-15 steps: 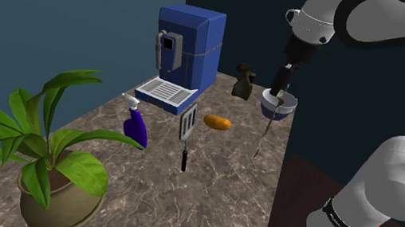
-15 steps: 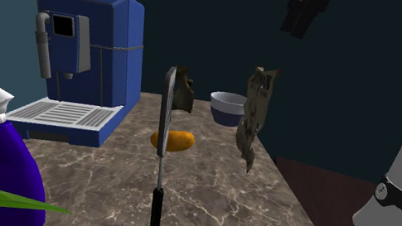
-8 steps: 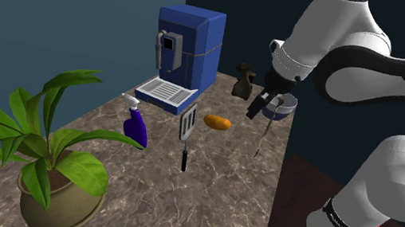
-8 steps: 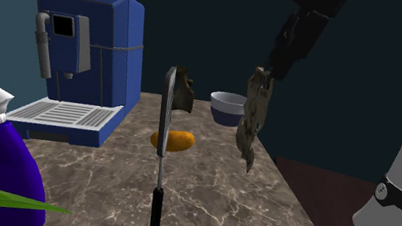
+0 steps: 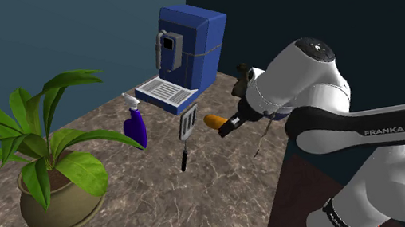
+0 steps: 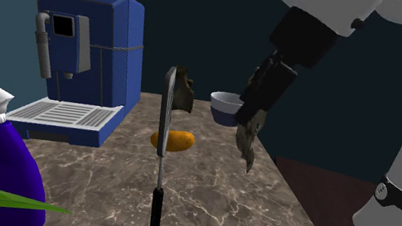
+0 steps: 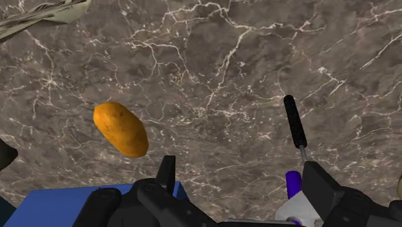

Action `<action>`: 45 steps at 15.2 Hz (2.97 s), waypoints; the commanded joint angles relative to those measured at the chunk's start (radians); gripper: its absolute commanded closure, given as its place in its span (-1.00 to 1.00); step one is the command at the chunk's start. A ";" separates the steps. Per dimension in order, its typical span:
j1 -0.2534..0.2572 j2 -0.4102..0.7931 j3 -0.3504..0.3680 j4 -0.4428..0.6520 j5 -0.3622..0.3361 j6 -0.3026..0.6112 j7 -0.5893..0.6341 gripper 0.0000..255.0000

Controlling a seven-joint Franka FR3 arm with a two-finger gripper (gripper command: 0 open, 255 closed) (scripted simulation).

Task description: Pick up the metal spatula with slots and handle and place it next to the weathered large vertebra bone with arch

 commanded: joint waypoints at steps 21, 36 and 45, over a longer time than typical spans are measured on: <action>-1.188 0.246 1.264 0.193 -0.300 0.636 0.617 -1.00; -1.188 0.246 1.264 0.193 -0.300 0.636 0.617 1.00; -0.873 0.300 0.938 0.197 -0.293 0.504 0.553 1.00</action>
